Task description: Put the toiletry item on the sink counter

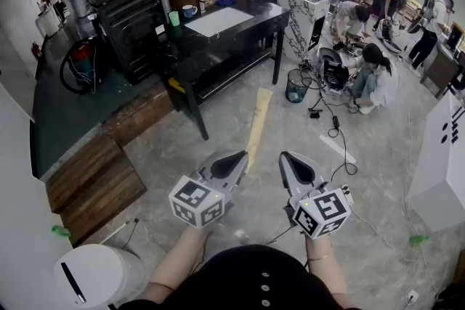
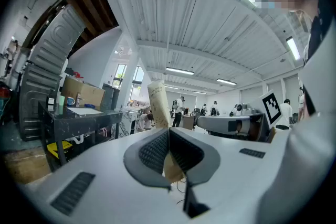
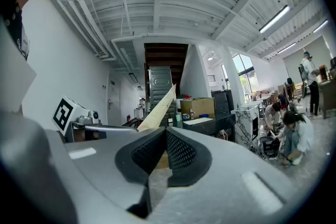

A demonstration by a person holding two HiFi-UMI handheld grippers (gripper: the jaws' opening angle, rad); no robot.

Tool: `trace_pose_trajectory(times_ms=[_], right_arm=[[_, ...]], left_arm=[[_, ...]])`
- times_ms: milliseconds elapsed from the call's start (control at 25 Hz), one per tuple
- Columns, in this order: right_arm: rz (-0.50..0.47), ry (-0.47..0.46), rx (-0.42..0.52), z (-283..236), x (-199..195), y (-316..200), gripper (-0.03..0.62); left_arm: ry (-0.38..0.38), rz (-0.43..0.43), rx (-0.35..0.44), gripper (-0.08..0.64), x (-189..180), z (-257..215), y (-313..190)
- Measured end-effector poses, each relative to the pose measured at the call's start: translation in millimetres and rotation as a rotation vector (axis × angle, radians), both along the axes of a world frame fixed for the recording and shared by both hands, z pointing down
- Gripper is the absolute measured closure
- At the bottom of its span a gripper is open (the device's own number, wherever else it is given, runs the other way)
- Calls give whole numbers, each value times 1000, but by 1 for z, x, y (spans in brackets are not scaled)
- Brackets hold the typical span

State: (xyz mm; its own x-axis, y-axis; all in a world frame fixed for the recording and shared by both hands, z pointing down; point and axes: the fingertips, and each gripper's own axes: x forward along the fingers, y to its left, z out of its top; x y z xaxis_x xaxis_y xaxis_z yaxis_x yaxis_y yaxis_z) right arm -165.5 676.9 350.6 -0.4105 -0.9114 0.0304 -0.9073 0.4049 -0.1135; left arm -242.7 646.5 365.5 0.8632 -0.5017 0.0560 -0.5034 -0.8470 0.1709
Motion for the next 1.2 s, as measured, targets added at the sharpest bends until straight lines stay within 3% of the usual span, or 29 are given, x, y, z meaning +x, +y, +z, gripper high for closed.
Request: trace_pose_trajectory(times_ms=[600,880,1200], right_arm=[[-22,-53,6,7,-2,4,589],[-16,-19,-6,10,1,-7,589],[-13,-53,-53,26,5,-40,589]], left_arm=[[-16,27,-20,548,14,21,20],[-3,14,-18,548,17,13,6],[23,-6,-56,548,16,24,-29]])
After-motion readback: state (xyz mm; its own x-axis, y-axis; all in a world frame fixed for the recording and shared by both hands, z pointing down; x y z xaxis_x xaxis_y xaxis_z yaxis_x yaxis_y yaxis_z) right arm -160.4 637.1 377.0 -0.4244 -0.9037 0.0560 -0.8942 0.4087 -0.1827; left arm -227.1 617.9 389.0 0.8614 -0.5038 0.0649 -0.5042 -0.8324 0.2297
